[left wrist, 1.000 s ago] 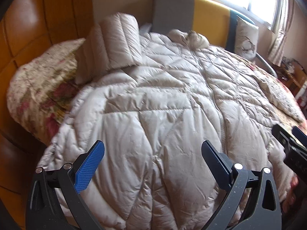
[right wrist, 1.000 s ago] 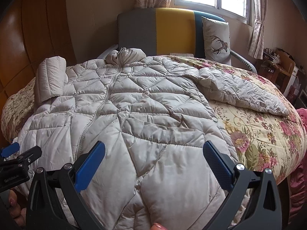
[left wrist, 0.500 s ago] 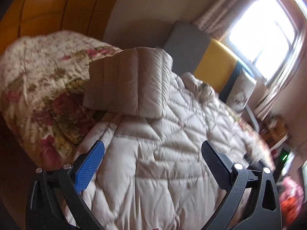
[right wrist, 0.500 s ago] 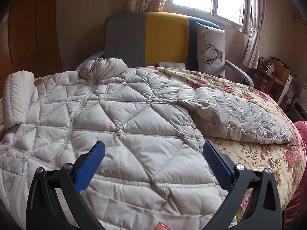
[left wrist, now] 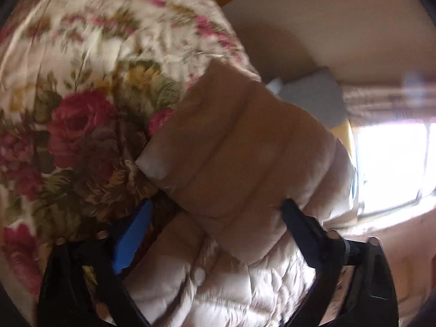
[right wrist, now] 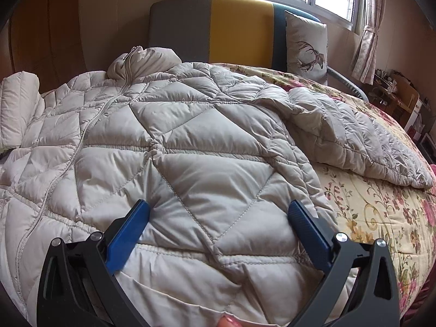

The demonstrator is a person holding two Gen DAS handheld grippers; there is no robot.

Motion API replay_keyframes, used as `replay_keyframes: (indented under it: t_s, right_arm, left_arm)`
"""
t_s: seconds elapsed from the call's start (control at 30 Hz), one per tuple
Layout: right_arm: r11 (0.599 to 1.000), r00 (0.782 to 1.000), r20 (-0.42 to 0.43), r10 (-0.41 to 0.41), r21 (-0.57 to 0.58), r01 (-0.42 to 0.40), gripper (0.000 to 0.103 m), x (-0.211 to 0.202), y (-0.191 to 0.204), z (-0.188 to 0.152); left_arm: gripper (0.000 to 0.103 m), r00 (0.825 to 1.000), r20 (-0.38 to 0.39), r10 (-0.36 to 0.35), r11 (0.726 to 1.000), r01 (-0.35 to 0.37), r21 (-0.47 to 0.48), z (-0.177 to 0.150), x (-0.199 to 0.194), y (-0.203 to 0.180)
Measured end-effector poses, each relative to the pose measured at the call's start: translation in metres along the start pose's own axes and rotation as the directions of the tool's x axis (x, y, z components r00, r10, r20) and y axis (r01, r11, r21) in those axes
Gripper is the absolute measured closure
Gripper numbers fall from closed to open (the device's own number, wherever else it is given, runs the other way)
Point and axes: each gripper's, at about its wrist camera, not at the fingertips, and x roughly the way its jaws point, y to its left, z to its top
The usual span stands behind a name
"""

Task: Fold large clothes
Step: 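Grasp the jacket sleeve cuff with the left gripper and lift it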

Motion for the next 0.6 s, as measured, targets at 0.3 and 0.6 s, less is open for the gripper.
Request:
replay_keyframes:
  t_s: [0.3, 0.6]
  right_arm:
    - [1.0, 1.0, 0.021, -0.001, 0.006, 0.0, 0.002, -0.002, 0.001, -0.003]
    - [1.0, 1.0, 0.023, 0.003, 0.008, -0.003, 0.002, -0.002, 0.0, -0.003]
  left_arm:
    - [0.091, 0.997, 0.008, -0.073, 0.987, 0.074, -0.141, 0.008, 0.02, 0.03]
    - [0.099, 0.986, 0.127, -0.104, 0.994, 0.109, -0.03, 0.019, -0.021, 0.03]
